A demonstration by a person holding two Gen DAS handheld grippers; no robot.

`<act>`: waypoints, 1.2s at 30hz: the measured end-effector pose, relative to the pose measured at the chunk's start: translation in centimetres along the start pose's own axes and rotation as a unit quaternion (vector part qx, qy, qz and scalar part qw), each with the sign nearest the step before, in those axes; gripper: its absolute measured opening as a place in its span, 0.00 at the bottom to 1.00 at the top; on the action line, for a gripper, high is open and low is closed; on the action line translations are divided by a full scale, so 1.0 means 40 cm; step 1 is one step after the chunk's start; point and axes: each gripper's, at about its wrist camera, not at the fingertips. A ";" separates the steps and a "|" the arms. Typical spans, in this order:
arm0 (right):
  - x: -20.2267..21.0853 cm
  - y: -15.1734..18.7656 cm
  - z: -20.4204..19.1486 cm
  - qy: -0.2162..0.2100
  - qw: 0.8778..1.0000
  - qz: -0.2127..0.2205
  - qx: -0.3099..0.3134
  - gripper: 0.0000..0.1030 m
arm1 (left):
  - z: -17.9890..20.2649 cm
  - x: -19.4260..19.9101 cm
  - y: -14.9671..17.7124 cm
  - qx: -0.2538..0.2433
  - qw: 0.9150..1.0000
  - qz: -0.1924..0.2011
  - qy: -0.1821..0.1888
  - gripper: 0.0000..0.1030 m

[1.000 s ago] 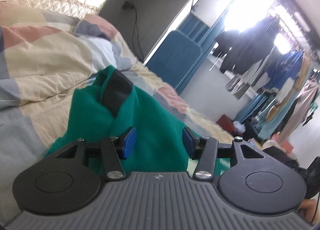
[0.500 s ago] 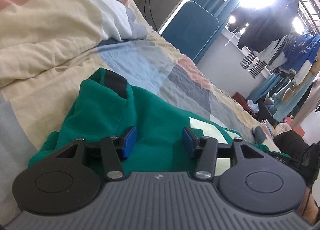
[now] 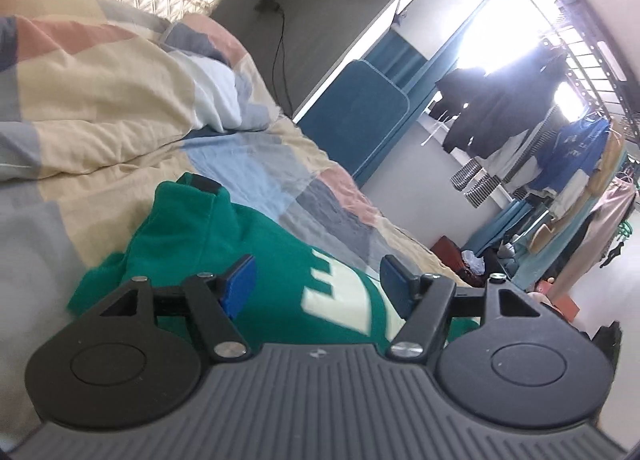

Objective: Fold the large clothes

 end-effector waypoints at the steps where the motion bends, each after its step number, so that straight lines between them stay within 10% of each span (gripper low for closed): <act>1: 0.033 0.007 -0.006 -0.006 1.000 0.006 -0.009 0.67 | 0.013 0.024 0.010 -0.006 1.000 0.001 -0.002 0.72; 9: 0.146 0.137 -0.029 -0.073 0.994 -0.032 -0.077 0.72 | 0.021 0.106 0.089 0.061 0.997 -0.043 -0.019 0.72; 19: 0.065 0.181 0.058 -0.057 0.975 -0.069 -0.201 0.72 | -0.118 -0.009 0.180 0.221 0.970 -0.095 -0.028 0.81; 22: 0.050 0.181 0.073 -0.063 0.971 -0.074 -0.220 0.72 | -0.161 -0.028 0.196 0.276 0.957 -0.088 -0.004 0.84; 36: 0.033 0.204 0.153 -0.081 0.943 -0.057 -0.317 0.85 | -0.199 -0.053 0.179 0.299 0.953 -0.030 0.034 0.87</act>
Point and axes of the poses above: each gripper's, at about its wrist camera, not at the fingertips, and x roughly against the way its jaws point, z to its right, y to its underside, and after that the axes turned 8 degrees about -x, right-handed
